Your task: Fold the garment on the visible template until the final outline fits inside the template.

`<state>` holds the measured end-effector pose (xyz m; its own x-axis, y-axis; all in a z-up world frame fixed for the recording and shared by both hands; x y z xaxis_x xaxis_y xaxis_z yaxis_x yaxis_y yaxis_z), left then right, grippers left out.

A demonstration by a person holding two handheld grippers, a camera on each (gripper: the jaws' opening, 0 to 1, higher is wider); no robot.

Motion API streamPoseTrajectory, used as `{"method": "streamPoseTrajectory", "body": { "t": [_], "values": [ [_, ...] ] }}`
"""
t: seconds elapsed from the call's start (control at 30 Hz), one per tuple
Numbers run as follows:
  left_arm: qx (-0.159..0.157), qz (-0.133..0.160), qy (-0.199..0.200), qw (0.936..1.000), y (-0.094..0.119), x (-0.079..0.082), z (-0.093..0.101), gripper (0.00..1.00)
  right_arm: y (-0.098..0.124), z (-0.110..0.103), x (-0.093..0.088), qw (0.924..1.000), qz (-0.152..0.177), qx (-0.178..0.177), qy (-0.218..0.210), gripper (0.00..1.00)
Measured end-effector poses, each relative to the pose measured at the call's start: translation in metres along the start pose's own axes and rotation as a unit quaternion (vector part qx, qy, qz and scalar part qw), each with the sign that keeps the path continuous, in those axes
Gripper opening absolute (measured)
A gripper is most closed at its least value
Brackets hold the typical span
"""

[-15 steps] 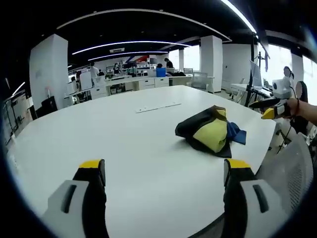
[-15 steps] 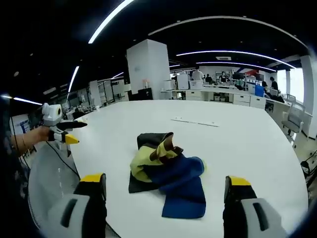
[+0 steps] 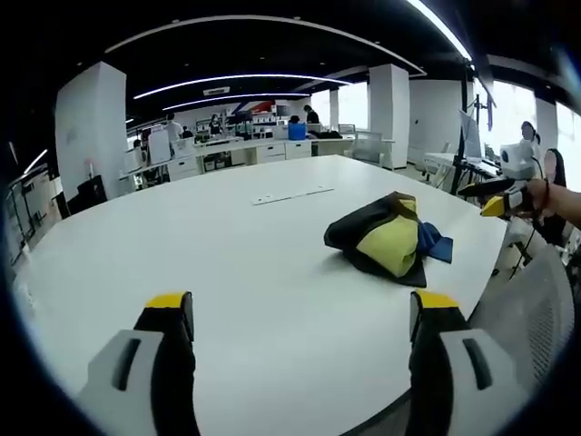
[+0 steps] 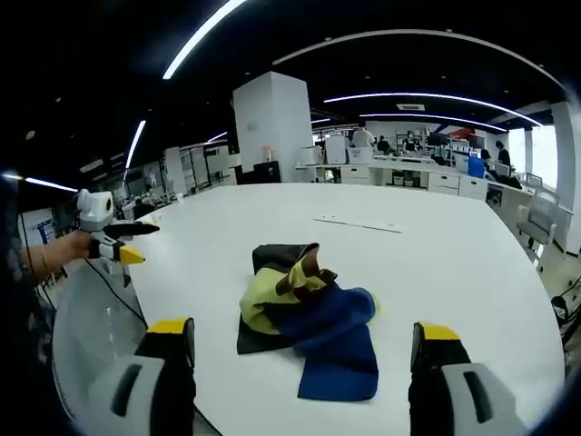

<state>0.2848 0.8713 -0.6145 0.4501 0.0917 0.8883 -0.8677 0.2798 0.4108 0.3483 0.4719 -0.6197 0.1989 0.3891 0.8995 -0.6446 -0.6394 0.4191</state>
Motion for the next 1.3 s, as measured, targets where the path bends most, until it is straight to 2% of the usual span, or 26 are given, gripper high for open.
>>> {"method": "streamPoseTrajectory", "body": {
  "t": [0.5, 1.3],
  "values": [
    [0.0, -0.001, -0.005, 1.0, -0.001, 0.0, -0.002, 0.95, 0.0, 0.001, -0.001, 1.0, 0.001, 0.001, 0.0, 1.0],
    [-0.017, -0.004, 0.0, 0.9998, -0.017, 0.0, 0.002, 0.89, -0.011, 0.005, -0.005, 1.0, -0.003, 0.008, -0.001, 1.0]
  ]
}}
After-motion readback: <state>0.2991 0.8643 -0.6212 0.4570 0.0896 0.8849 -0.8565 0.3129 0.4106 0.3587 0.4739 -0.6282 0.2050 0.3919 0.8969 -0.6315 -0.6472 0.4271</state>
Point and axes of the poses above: the point that each gripper's makers call its tool centre point, and the gripper's own axes: y roughly backward along the fingers, z roughly to its right, x roughly out of its top, the point moved 7 cm from there along y, roughly backward along the fingers, and after that the axes turned 15 degrees about y, right-handed, at the moved point
